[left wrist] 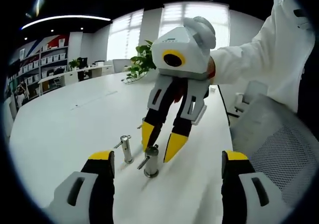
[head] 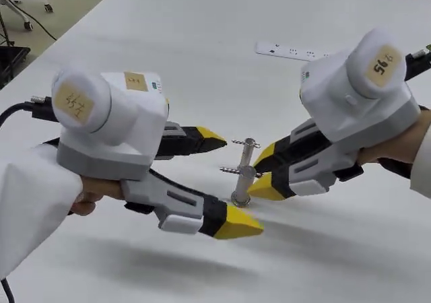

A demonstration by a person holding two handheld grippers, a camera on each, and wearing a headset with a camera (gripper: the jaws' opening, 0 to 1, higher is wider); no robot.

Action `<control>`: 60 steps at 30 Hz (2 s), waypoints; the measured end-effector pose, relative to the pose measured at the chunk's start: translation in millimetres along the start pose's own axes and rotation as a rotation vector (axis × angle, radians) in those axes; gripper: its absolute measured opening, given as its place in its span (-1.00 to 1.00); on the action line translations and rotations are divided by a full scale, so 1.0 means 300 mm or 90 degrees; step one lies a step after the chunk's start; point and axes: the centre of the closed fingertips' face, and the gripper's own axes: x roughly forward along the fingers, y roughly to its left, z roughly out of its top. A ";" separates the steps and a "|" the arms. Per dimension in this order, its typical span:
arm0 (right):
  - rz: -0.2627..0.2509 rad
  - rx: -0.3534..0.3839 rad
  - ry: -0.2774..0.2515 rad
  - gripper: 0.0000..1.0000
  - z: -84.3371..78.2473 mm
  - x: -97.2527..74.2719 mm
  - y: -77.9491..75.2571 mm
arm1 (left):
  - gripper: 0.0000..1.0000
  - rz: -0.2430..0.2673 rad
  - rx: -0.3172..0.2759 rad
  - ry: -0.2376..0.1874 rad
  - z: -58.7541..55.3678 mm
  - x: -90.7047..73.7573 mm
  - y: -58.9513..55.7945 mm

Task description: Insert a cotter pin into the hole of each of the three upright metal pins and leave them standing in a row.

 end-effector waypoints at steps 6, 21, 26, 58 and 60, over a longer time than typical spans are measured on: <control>-0.003 -0.004 0.009 -0.74 -0.004 0.030 -0.015 | 0.97 0.024 -0.031 -0.011 -0.004 -0.008 0.014; 0.001 -0.002 0.007 -0.82 -0.009 0.053 -0.028 | 0.94 0.038 -0.050 -0.003 -0.031 -0.007 0.032; -0.008 -0.016 -0.003 -0.83 -0.002 0.058 -0.028 | 0.92 0.042 -0.054 -0.006 -0.025 -0.007 0.034; -0.027 -0.061 0.006 -0.85 -0.257 -0.270 -0.019 | 0.75 0.044 -0.068 0.061 -0.059 -0.010 -0.006; -0.036 -0.061 0.011 -0.85 -0.277 -0.284 -0.041 | 0.76 0.048 -0.074 0.064 -0.068 -0.013 -0.006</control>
